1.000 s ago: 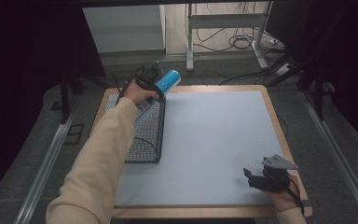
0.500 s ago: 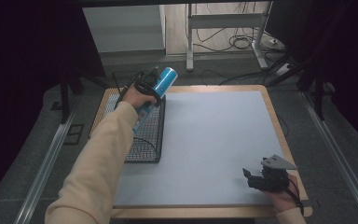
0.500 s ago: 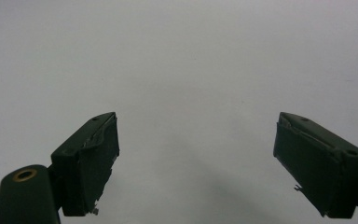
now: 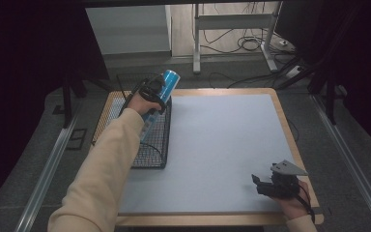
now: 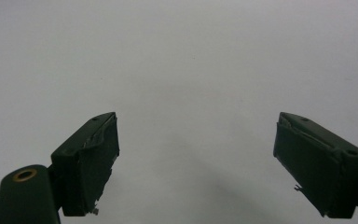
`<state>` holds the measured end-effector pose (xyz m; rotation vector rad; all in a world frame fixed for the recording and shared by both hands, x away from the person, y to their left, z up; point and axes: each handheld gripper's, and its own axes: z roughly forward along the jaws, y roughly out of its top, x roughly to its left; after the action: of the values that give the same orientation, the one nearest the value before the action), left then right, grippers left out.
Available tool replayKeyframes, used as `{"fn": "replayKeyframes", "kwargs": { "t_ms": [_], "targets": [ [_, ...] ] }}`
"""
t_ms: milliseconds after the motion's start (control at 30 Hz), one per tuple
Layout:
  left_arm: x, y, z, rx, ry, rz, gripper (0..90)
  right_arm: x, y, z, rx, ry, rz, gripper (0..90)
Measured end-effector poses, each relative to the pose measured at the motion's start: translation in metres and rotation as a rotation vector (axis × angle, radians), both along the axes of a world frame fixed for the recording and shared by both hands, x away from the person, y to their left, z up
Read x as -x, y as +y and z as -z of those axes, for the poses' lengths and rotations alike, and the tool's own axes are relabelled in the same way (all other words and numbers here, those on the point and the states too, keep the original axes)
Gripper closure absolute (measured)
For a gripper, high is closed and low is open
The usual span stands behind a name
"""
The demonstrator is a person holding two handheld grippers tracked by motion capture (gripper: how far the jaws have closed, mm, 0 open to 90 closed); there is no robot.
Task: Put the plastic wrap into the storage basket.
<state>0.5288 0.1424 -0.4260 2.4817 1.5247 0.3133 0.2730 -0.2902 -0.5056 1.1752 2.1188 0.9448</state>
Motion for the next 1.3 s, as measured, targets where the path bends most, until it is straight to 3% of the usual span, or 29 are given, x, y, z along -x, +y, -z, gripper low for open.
{"fn": "replayKeyframes", "kwargs": {
  "t_ms": [300,433,500,600,667,967,1033,1133,1167,1200,1300],
  "targets": [
    [0.002,0.003,0.003,-0.007,-0.010,-0.011,31.1,0.000,0.000,0.000,0.001,-0.003,0.004,14.7],
    [0.006,0.002,0.000,-0.001,-0.019,-0.012,23.2,0.000,0.000,0.000,0.004,-0.002,0.001,14.7],
    [0.014,0.001,-0.007,-0.007,-0.050,-0.044,22.4,0.000,0.000,0.000,0.004,-0.002,-0.001,14.7],
    [0.026,0.002,-0.018,0.084,-0.085,-0.048,18.6,0.000,-0.001,0.000,-0.004,0.001,-0.001,14.7],
    [0.041,0.001,-0.025,0.111,-0.105,-0.012,18.1,0.000,-0.001,0.000,-0.006,0.003,0.000,14.7],
    [0.078,-0.002,-0.038,0.200,-0.141,0.037,17.8,0.000,0.001,-0.001,-0.008,-0.002,-0.012,14.7],
    [0.090,-0.004,-0.041,0.216,-0.153,0.051,18.1,0.000,0.003,-0.001,-0.006,-0.004,-0.020,14.7],
    [0.116,-0.009,-0.045,0.274,-0.186,0.100,18.2,-0.001,0.004,-0.001,-0.006,-0.004,-0.024,14.7],
    [0.116,-0.009,-0.045,0.274,-0.186,0.100,18.5,-0.001,0.004,-0.001,-0.006,-0.004,-0.024,14.7],
    [0.129,-0.013,-0.045,0.298,-0.197,0.127,18.5,-0.001,0.004,-0.001,-0.003,-0.002,-0.027,14.7],
    [0.143,-0.018,-0.044,0.305,-0.214,0.149,18.8,-0.001,0.004,-0.001,-0.001,-0.004,-0.025,14.7]
  ]
}}
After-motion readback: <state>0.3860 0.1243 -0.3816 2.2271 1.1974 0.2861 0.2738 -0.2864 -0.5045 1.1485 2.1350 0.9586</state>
